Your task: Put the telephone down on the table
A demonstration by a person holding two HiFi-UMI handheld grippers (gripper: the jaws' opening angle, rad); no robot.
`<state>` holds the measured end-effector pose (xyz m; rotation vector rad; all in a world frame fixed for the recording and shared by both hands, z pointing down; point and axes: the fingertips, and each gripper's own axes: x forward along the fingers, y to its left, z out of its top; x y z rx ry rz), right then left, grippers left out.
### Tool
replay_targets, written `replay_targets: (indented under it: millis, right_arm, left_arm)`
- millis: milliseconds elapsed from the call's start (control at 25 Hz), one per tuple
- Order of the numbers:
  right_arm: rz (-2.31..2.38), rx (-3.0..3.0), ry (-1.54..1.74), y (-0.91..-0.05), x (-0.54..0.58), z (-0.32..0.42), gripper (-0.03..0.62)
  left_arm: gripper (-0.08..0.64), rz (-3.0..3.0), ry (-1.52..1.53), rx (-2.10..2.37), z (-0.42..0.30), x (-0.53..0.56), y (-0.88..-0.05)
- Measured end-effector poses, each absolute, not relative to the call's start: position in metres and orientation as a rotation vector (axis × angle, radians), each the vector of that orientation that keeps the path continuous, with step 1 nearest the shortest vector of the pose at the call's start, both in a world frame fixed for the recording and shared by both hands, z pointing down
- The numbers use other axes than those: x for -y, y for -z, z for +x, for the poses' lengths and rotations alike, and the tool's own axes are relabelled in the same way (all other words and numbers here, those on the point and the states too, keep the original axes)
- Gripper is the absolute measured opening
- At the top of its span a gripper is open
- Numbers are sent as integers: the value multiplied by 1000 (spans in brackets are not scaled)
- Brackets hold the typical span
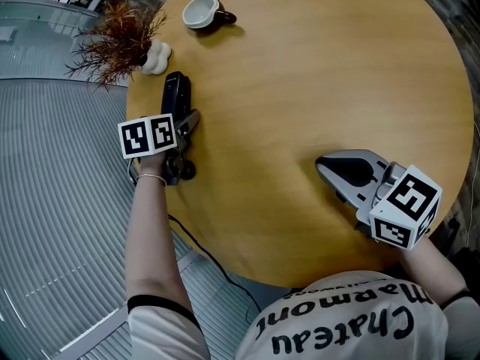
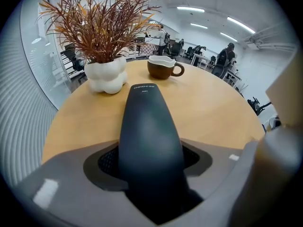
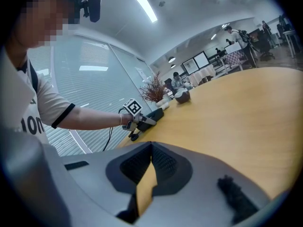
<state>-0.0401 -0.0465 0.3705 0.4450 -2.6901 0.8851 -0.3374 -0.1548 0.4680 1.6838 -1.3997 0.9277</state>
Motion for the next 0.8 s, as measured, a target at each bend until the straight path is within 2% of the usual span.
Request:
replay_targets:
  millis: [520,680,800]
  right_arm:
    - [441,2689,-884,-374,44,-40,14]
    - [443,2683,-881,-371,41,-37,14]
    - [445,2679,-877,-370,40,-35,14]
  left_arm:
    - [325,1658,-887,1451,-341,154,-469]
    - [405,1628,-865,1502,-350,152,-469]
    - [428,1616,-855,1522,-353,151,-468]
